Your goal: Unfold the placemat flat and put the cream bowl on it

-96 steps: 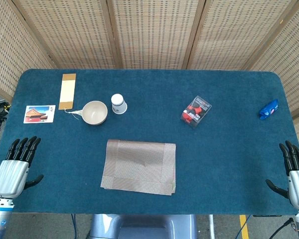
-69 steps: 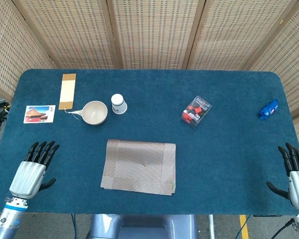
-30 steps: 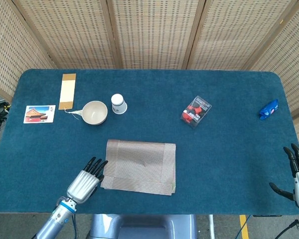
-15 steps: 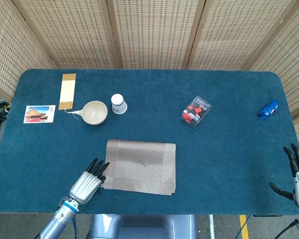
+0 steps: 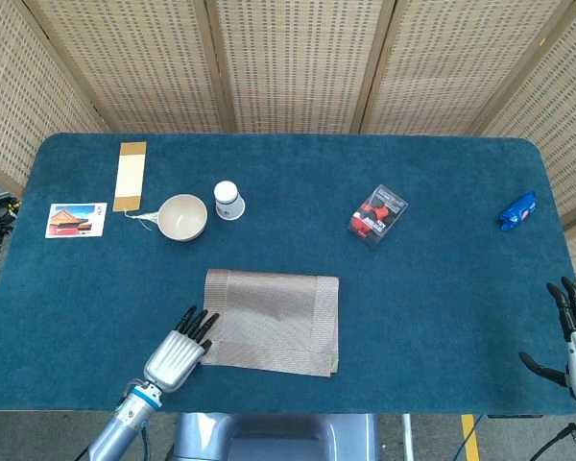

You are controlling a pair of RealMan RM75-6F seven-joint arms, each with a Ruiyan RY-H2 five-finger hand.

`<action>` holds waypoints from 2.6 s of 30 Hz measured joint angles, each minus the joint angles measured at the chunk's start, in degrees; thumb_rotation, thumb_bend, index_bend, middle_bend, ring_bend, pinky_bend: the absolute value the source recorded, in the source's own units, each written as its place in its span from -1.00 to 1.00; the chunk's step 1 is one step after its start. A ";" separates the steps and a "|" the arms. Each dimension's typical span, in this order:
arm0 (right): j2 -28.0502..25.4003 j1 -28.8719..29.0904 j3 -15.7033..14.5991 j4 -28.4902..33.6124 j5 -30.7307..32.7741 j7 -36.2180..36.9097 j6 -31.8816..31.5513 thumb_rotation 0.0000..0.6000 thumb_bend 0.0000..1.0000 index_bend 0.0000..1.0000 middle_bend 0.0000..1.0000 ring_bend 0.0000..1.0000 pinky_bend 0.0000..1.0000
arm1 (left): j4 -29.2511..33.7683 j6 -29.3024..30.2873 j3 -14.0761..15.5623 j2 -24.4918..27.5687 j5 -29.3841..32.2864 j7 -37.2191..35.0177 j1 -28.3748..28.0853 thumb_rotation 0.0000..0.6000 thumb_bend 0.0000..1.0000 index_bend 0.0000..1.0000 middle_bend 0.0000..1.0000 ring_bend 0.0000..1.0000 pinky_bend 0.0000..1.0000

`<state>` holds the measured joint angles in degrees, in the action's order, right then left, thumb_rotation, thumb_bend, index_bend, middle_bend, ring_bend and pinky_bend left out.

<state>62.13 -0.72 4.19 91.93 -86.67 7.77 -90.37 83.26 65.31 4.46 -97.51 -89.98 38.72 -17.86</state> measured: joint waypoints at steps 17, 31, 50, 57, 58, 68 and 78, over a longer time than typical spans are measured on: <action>-0.02 -0.01 -0.04 0.16 0.09 -0.12 0.22 1.00 -0.88 -0.84 -1.00 -1.00 -1.00 | 0.13 1.19 0.12 0.38 0.04 -1.63 -0.41 1.00 0.05 0.10 -1.00 -1.00 -1.00; -0.19 -0.07 -0.02 0.25 0.25 0.15 0.30 1.00 -0.88 -0.84 -1.00 -1.00 -1.00 | 1.84 1.50 -0.48 1.39 0.28 -1.10 -1.05 1.00 0.05 0.12 -1.00 -1.00 -1.00; -0.18 0.22 0.45 -0.38 1.85 0.84 1.51 1.00 -0.88 -0.84 -1.00 -1.00 -1.00 | 13.88 0.34 -7.68 6.46 4.36 0.99 -4.96 1.00 0.05 0.18 -1.00 -1.00 -1.00; -0.82 0.19 0.88 -0.52 3.33 1.54 2.28 1.00 -0.88 -0.84 -1.00 -1.00 -1.00 | 20.02 -2.94 -15.55 9.35 12.13 4.62 -9.68 1.00 0.05 0.22 -1.00 -1.00 -1.00; -1.00 0.15 0.87 -0.34 3.29 1.56 2.21 1.00 -0.88 -0.84 -1.00 -1.00 -1.00 | 20.54 -3.51 -17.11 9.67 13.83 5.47 -10.72 1.00 0.05 0.22 -1.00 -1.00 -1.00; -1.70 -0.21 0.34 -0.19 2.41 2.14 1.95 1.00 -0.88 -0.84 -1.00 -1.00 -1.00 | 19.42 -6.23 -27.56 9.76 31.73 13.73 -21.67 1.00 0.05 0.23 -1.00 -1.00 -1.00; -0.81 0.62 0.85 -1.92 5.52 1.35 5.09 1.00 -0.88 -0.84 -1.00 -1.00 -1.00 | 5.44 -5.61 -33.87 5.80 45.76 18.85 -34.13 1.00 0.05 0.23 -1.00 -1.00 -1.00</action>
<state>61.31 -0.09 5.04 90.01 -81.15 9.12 -85.28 88.71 59.70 -29.40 -91.71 -44.22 57.57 -52.00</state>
